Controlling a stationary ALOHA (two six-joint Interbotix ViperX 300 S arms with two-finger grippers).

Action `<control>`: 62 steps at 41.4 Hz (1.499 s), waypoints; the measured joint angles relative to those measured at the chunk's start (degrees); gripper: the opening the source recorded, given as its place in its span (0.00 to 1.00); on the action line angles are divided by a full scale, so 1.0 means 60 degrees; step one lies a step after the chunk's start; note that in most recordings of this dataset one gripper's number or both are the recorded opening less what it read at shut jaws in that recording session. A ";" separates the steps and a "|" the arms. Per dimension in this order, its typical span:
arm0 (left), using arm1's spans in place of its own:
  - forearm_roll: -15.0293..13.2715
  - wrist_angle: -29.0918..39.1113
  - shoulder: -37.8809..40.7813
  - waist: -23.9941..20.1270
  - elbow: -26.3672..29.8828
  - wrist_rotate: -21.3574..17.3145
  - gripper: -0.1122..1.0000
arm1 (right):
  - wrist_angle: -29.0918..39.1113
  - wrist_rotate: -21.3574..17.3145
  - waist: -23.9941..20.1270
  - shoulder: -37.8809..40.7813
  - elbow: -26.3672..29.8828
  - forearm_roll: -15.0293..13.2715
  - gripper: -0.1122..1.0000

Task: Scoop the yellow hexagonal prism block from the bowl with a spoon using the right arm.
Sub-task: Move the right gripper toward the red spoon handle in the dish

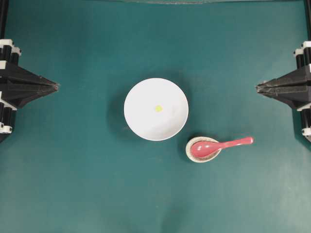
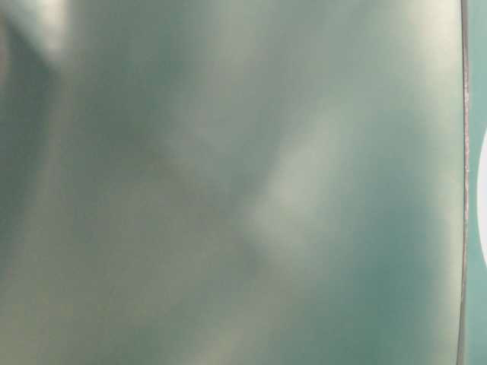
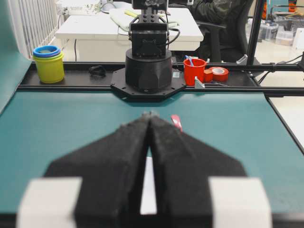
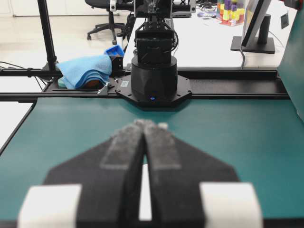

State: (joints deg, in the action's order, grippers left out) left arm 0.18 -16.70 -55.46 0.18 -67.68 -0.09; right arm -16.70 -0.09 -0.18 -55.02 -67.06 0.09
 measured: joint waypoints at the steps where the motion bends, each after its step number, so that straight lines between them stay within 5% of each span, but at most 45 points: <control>1: 0.0000 0.0000 0.0000 -0.0015 -0.0015 0.0000 0.10 | 0.0015 0.0000 0.0015 0.0000 0.0000 0.0015 0.10; 27: 0.0117 0.0190 0.0015 -0.0059 -0.0015 0.0000 0.11 | 0.1729 -0.1113 0.0015 0.0864 0.0571 0.0425 0.11; 36: 0.0117 0.0190 0.0015 -0.0059 -0.0015 0.0000 0.11 | 0.2036 -0.1113 0.0000 0.0981 0.0571 0.0425 0.28; 62: 0.0146 0.0322 0.0015 -0.0059 0.0000 -0.0044 0.11 | 0.1509 -0.1128 -0.0410 0.2974 0.0308 0.0425 0.48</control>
State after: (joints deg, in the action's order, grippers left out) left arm 1.05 -14.77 -55.37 -0.18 -67.68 -0.35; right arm -7.65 -6.86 -2.64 -37.18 -65.21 2.64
